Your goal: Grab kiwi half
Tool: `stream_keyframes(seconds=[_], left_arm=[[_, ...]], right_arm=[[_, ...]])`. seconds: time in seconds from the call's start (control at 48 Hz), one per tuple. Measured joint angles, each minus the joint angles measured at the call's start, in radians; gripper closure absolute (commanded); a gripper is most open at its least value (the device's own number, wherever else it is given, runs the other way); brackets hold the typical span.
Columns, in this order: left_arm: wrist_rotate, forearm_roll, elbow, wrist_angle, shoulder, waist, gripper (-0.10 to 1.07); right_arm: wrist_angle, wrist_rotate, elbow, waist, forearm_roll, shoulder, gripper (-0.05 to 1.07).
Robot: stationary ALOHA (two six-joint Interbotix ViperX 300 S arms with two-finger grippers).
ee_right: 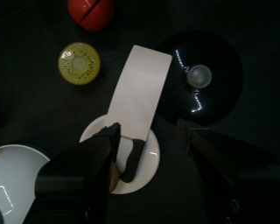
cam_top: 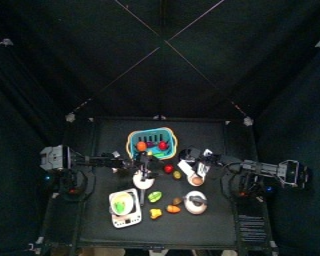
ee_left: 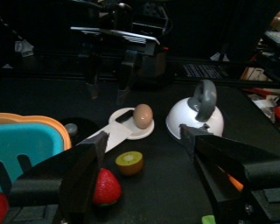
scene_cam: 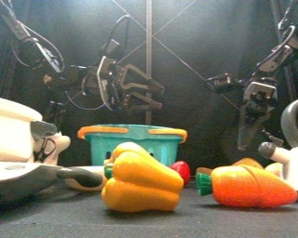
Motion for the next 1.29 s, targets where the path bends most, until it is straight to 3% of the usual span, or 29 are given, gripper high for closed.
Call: stream_keyframes(seconds=[0.292, 0.75, 0.958, 1.146, 1.292], left_arm=[[0.000, 0.000, 0.011, 0.000, -0.026, -0.005, -0.01], [-0.002, 0.000, 0.026, 0.000, -0.029, -0.003, -0.01], [0.000, 0.000, 0.054, 0.000, -0.075, -0.005, -0.01], [0.000, 0.000, 0.130, 0.000, -0.144, -0.005, -0.01], [0.000, 0.000, 0.143, 0.000, -0.146, -0.005, -0.01]], right_arm=[[-0.074, 0.002, -0.017, 0.091, -0.005, 0.000, 0.14], [-0.130, 0.002, -0.018, 0.110, -0.003, 0.026, 0.14], [-0.160, 0.002, -0.037, 0.135, -0.002, 0.071, 0.14], [-0.175, 0.002, -0.071, 0.141, -0.003, 0.132, 0.14], [-0.175, 0.002, -0.091, 0.150, -0.003, 0.175, 0.15]])
